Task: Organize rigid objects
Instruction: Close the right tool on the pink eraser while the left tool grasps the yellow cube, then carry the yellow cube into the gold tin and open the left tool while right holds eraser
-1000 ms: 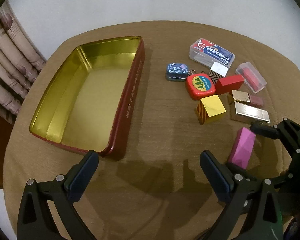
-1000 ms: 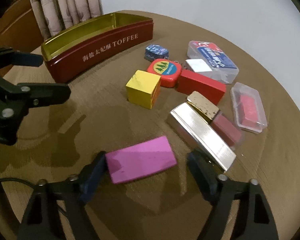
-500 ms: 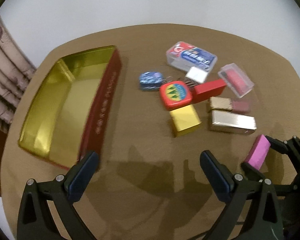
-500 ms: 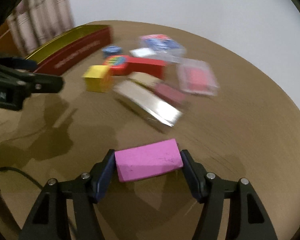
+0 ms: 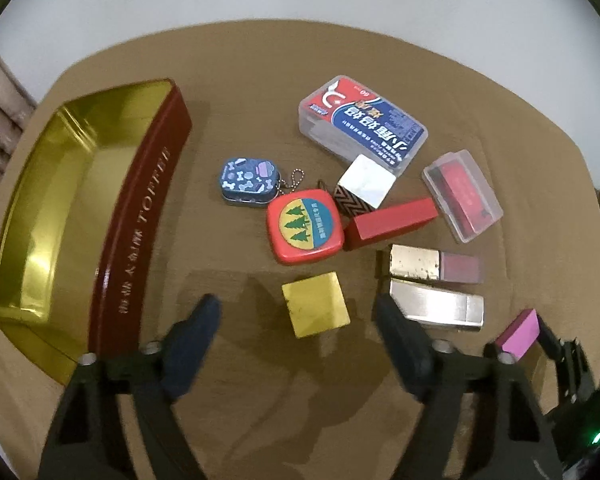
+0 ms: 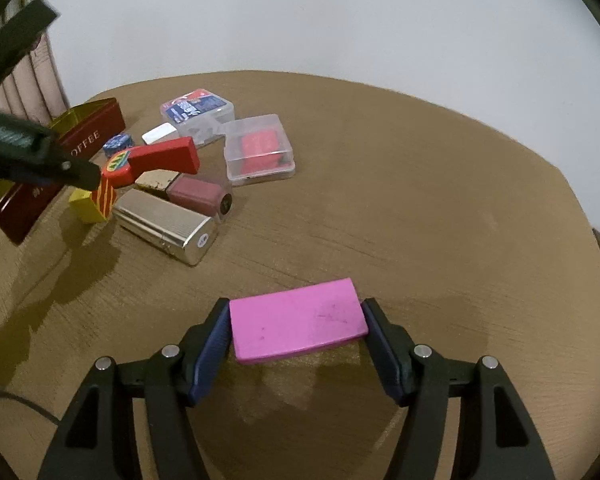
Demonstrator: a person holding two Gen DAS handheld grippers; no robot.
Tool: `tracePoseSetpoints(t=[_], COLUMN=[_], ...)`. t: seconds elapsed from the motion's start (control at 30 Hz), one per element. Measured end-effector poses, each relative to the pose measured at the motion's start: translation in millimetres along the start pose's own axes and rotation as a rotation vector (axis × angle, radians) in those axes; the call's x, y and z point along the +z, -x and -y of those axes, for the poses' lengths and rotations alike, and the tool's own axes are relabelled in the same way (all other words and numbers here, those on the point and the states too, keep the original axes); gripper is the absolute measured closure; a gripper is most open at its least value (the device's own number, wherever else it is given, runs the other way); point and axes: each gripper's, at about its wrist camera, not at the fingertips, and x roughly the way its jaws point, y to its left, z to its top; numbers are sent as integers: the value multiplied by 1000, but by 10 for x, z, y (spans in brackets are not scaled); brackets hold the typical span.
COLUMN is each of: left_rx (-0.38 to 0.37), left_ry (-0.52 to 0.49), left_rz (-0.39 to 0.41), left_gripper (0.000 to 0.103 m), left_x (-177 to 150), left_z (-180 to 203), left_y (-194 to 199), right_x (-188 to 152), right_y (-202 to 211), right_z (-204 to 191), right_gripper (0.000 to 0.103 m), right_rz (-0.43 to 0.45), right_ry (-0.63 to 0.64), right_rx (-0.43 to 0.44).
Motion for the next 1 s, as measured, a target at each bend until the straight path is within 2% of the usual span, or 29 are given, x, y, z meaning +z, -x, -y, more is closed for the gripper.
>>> tracePoseSetpoints(t=[0.23, 0.33, 0.4, 0.47, 0.73, 1.0], left_rx=[13, 24, 9, 14, 7, 8], left_ry=[25, 25, 34, 39, -6, -37], left_rz=[-49, -68, -84, -79, -51, 39], left_gripper=[32, 47, 68, 75, 76, 76], left_x=[147, 223, 220, 214, 185, 195], left_z=[-16, -32, -46, -22, -25, -82], left_y=[-211, -336, -381, -411, -268, 156], right_x=[-60, -60, -57, -55, -56, -48], right_y=[37, 30, 21, 16, 30, 30], right_z=[54, 53, 44, 39, 41, 45], right_gripper=[36, 35, 35, 35, 35, 36], right_rz=[29, 30, 30, 31, 31, 29], right_ry=[-7, -7, -8, -8, -7, -8], right_rx=[6, 8, 8, 7, 4, 3])
